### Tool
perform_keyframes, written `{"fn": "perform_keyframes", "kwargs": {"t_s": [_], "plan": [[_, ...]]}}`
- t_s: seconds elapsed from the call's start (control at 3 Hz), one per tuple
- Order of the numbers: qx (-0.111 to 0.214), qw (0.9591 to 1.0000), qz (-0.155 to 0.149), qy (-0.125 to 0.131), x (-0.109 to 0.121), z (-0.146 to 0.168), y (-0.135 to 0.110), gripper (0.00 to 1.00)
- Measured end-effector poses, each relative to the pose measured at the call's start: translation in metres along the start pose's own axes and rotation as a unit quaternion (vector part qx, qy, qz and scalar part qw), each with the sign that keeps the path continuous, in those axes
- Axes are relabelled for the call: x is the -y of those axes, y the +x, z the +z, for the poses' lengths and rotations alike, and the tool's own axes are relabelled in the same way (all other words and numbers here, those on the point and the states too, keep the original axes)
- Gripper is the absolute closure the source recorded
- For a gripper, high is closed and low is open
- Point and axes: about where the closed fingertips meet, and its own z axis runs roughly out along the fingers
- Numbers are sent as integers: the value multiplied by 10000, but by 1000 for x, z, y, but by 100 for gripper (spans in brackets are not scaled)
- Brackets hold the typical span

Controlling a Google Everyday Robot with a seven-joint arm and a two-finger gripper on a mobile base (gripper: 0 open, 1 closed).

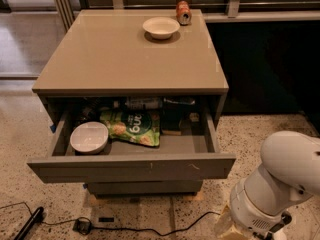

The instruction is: Close top drawer

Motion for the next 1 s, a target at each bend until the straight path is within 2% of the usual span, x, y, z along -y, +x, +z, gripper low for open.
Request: {"fn": "perform_keyframes", "kwargs": {"t_s": [0.33,0.67,1.0], "plan": [[61,9997,-195,-134,-1,19,-22,100],[77,9998,-169,-68,2,22,-23,100],[177,9998,-84,-3,30,23,-34,100]]}}
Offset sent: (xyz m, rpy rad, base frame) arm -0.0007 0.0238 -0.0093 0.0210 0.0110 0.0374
